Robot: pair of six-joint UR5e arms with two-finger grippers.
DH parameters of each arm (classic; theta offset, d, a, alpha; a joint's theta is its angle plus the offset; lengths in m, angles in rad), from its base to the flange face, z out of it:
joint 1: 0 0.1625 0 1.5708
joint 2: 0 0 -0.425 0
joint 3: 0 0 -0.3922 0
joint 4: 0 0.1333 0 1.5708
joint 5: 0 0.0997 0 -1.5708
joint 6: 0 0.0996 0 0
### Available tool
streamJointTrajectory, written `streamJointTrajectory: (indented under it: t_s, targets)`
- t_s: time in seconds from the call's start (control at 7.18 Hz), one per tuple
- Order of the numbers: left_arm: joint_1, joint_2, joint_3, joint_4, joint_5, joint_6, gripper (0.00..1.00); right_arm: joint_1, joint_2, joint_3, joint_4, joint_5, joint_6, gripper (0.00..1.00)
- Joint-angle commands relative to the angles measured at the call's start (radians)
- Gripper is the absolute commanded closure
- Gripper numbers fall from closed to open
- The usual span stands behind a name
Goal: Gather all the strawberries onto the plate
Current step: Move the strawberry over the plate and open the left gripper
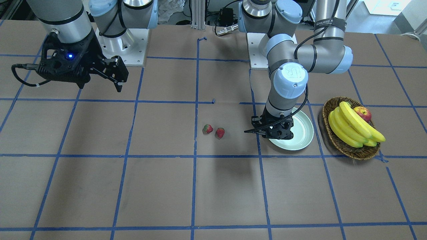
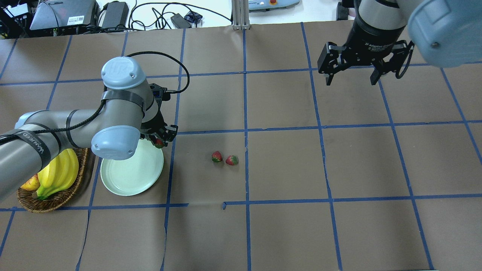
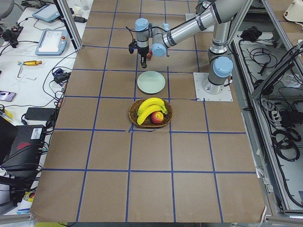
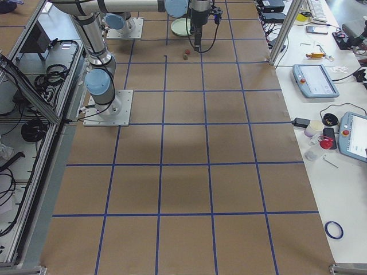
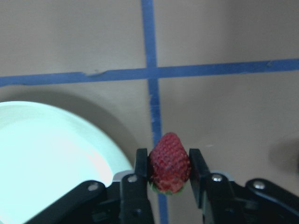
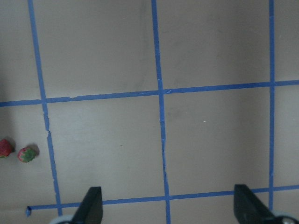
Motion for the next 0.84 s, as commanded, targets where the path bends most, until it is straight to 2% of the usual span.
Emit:
streamJointTrajectory:
  t_s: [0.0, 0.28, 0.42, 0.56, 0.7]
  targets:
    - [0.048, 0.018, -0.041, -0.034, 0.010, 0.101, 0.70, 0.030, 0.003, 0.000, -0.018, 0.042, 0.000, 0.00]
    - [0.085, 0.019, -0.122, -0.005, 0.018, 0.136, 0.70, 0.035, 0.001, -0.016, -0.012, 0.042, -0.003, 0.00]
    - [0.111, 0.019, -0.135, 0.001, 0.019, 0.145, 0.66, 0.035, 0.001, -0.013, -0.007, 0.034, -0.003, 0.00]
    - [0.113, 0.017, -0.139, -0.003, 0.015, 0.144, 0.40, 0.035, 0.001, -0.011, -0.006, 0.037, -0.004, 0.00]
    - [0.113, 0.017, -0.132, -0.003, 0.019, 0.146, 0.08, 0.033, -0.003, -0.007, -0.004, 0.028, -0.014, 0.00]
